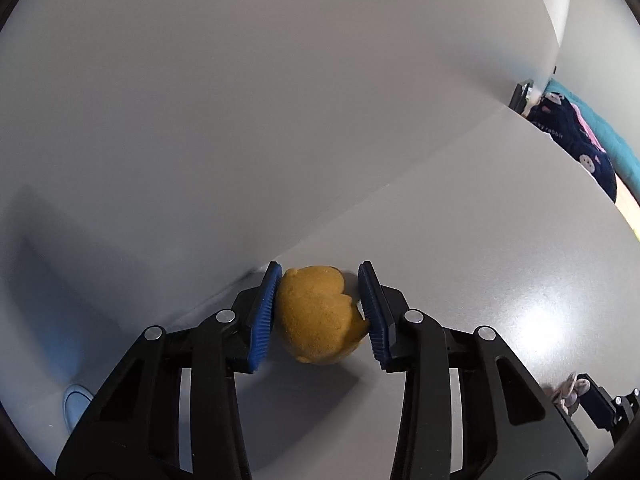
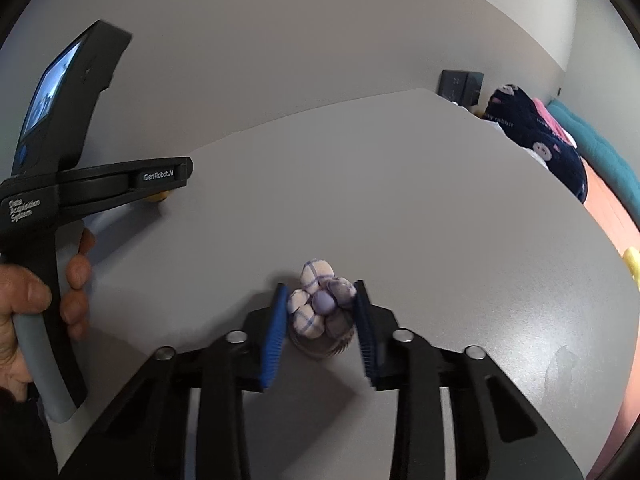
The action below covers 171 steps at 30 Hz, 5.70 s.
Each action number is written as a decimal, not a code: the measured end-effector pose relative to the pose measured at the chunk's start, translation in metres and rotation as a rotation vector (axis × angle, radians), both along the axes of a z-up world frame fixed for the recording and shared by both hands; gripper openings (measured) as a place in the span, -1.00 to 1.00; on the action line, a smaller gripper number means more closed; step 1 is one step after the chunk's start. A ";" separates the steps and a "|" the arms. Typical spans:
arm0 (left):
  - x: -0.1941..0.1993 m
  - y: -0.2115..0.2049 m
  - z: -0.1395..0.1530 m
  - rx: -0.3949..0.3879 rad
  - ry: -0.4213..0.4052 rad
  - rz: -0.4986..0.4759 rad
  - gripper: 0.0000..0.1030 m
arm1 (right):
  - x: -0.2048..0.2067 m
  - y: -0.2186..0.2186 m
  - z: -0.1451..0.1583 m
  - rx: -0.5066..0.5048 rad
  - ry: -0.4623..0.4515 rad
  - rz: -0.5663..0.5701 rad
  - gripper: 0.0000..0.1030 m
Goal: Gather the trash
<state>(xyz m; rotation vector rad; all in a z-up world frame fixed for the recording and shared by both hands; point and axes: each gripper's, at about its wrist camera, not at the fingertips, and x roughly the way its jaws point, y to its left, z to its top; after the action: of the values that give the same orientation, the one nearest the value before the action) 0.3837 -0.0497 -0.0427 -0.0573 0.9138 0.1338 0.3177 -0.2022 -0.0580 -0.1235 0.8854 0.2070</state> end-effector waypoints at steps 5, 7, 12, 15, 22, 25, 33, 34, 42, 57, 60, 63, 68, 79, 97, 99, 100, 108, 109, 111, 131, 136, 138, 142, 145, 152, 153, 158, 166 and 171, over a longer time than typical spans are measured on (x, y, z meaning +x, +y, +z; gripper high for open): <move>-0.005 -0.011 0.000 0.023 -0.007 -0.054 -0.26 | -0.005 -0.005 0.003 0.040 0.026 -0.001 -0.47; -0.009 -0.015 0.002 0.027 -0.010 -0.070 -0.26 | -0.007 -0.008 0.004 0.047 0.033 -0.006 -0.47; -0.023 -0.027 0.009 0.020 -0.022 -0.096 -0.26 | -0.015 -0.017 0.008 0.055 0.049 -0.017 -0.47; -0.029 -0.035 0.015 0.030 -0.024 -0.107 -0.26 | -0.024 -0.025 0.015 0.061 0.042 -0.026 -0.47; -0.054 -0.049 0.034 0.041 -0.039 -0.113 -0.26 | -0.050 -0.050 0.032 0.105 0.028 -0.057 -0.46; -0.067 -0.054 0.036 0.039 -0.034 -0.116 -0.26 | -0.064 -0.059 0.037 0.121 0.024 -0.067 -0.46; -0.100 -0.074 0.042 0.042 -0.034 -0.136 -0.26 | -0.098 -0.082 0.049 0.143 0.008 -0.098 -0.46; -0.106 -0.075 0.043 0.042 -0.037 -0.140 -0.26 | -0.103 -0.085 0.051 0.147 0.004 -0.105 -0.46; -0.148 -0.092 0.058 0.051 -0.064 -0.186 -0.25 | -0.139 -0.109 0.065 0.158 -0.030 -0.145 -0.46; -0.211 -0.126 0.073 0.053 -0.085 -0.298 -0.25 | -0.203 -0.152 0.078 0.168 -0.072 -0.229 -0.46; -0.219 -0.133 0.074 0.056 -0.090 -0.320 -0.25 | -0.211 -0.160 0.080 0.166 -0.081 -0.240 -0.46; -0.225 -0.142 0.075 0.047 -0.090 -0.344 -0.25 | -0.221 -0.169 0.083 0.166 -0.092 -0.255 -0.46; -0.237 -0.161 0.077 0.040 -0.091 -0.382 -0.25 | -0.236 -0.184 0.087 0.163 -0.106 -0.280 -0.46; -0.258 -0.215 0.080 0.030 -0.101 -0.488 -0.25 | -0.263 -0.229 0.086 0.149 -0.118 -0.369 -0.46; -0.280 -0.317 0.073 0.039 -0.071 -0.673 -0.25 | -0.306 -0.321 0.074 0.168 -0.118 -0.544 -0.46; -0.283 -0.328 0.072 0.042 -0.069 -0.695 -0.25 | -0.310 -0.330 0.072 0.169 -0.116 -0.563 -0.46; -0.285 -0.333 0.071 0.043 -0.067 -0.705 -0.25 | -0.313 -0.336 0.071 0.169 -0.116 -0.576 -0.46; -0.297 -0.371 0.059 0.046 -0.038 -0.792 -0.24 | -0.333 -0.374 0.058 0.172 -0.100 -0.665 -0.46; -0.299 -0.376 0.058 0.047 -0.034 -0.802 -0.24 | -0.335 -0.379 0.056 0.172 -0.095 -0.679 -0.46; -0.302 -0.387 0.054 0.053 -0.027 -0.828 -0.24 | -0.338 -0.388 0.051 0.169 -0.086 -0.702 -0.46; -0.322 -0.451 0.013 0.066 0.073 -0.990 -0.24 | -0.336 -0.435 0.022 0.166 -0.010 -0.801 -0.46; -0.317 -0.452 0.004 0.069 0.099 -0.997 -0.24 | -0.329 -0.440 0.013 0.158 0.016 -0.808 -0.46; -0.315 -0.453 0.001 0.068 0.107 -1.001 -0.24 | -0.325 -0.442 0.010 0.155 0.025 -0.811 -0.46; -0.312 -0.453 -0.002 0.061 0.117 -1.010 -0.24 | -0.320 -0.443 0.006 0.152 0.038 -0.815 -0.46; -0.312 -0.456 -0.005 0.088 0.146 -1.037 -0.05 | -0.316 -0.444 0.006 0.139 0.049 -0.809 0.08; -0.305 -0.442 0.003 0.156 0.080 -0.987 0.88 | -0.319 -0.446 0.019 0.079 -0.004 -0.874 0.95; -0.303 -0.440 0.003 0.155 0.083 -0.988 0.88 | -0.319 -0.446 0.020 0.076 -0.003 -0.876 0.95; -0.301 -0.435 0.003 0.148 0.088 -0.987 0.88 | -0.318 -0.444 0.022 0.052 -0.007 -0.875 0.95; -0.297 -0.430 0.006 0.117 0.087 -0.974 0.88 | -0.316 -0.439 0.023 0.052 -0.007 -0.877 0.95; -0.295 -0.426 0.008 0.102 0.087 -0.963 0.88 | -0.316 -0.438 0.023 0.054 -0.002 -0.877 0.95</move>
<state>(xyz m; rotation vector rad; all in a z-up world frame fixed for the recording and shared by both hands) 0.0889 -0.4755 -0.0347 0.4848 0.9356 -0.7160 0.0017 -0.6401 -0.0346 0.3172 0.8585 -0.5862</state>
